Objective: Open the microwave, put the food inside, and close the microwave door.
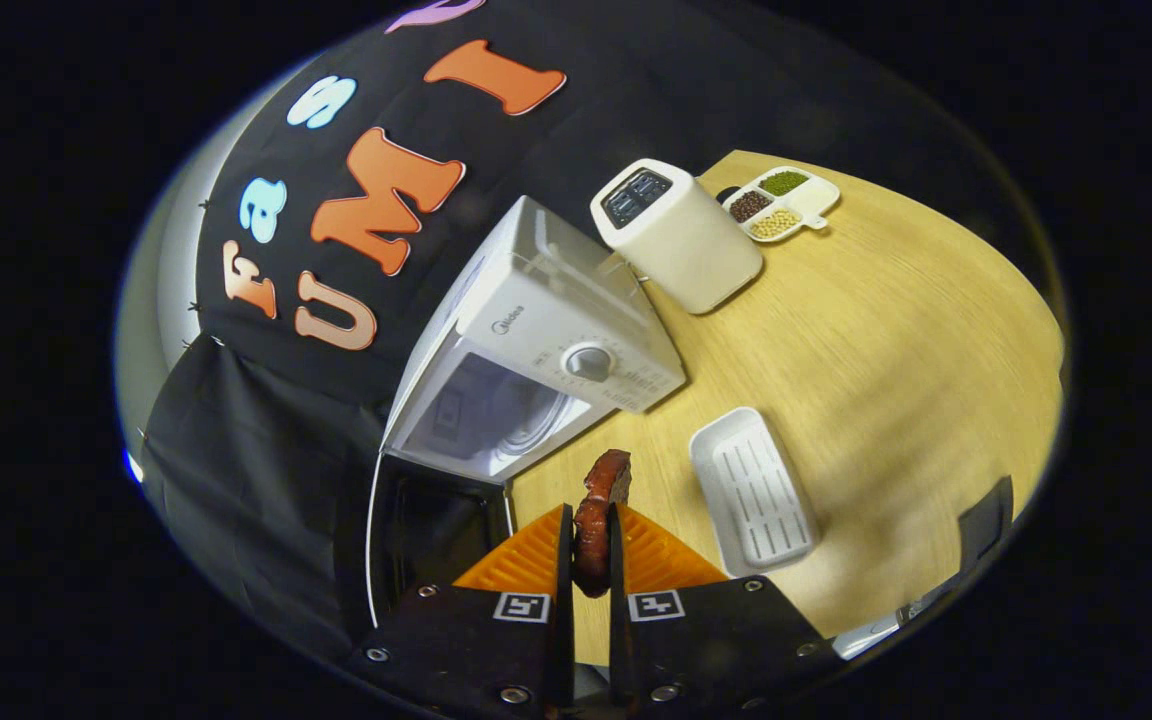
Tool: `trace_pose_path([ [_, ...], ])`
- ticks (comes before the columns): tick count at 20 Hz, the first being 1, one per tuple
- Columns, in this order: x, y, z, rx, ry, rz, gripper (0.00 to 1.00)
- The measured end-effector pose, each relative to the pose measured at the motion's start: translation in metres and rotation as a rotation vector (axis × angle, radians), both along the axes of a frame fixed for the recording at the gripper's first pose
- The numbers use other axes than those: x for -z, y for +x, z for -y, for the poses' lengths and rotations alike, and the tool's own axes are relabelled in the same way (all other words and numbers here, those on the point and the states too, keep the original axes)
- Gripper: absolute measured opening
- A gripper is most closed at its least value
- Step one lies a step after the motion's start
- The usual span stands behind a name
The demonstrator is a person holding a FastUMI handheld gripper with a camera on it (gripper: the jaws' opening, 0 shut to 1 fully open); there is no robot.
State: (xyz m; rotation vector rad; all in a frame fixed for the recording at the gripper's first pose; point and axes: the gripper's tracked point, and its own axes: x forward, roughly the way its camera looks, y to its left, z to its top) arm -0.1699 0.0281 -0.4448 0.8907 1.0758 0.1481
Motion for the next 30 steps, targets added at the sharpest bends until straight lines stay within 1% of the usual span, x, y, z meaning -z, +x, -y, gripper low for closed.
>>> trace_pose_path([
  [4, -0.006, 0.011, -0.051, -0.015, 0.018, 0.042, 0.14],
  [8, -0.001, 0.025, -0.099, -0.027, 0.035, 0.058, 0.14],
  [10, 0.004, 0.034, -0.117, -0.019, 0.034, 0.067, 0.14],
  [16, 0.021, 0.067, -0.157, 0.065, 0.018, 0.101, 0.14],
  [20, 0.032, 0.09, -0.181, 0.106, 0.019, 0.114, 0.14],
  [23, 0.043, 0.11, -0.192, 0.146, 0.021, 0.117, 0.14],
  [26, 0.05, 0.133, -0.197, 0.206, 0.025, 0.13, 0.14],
  [30, 0.073, 0.156, -0.205, 0.266, 0.007, 0.12, 0.14],
])
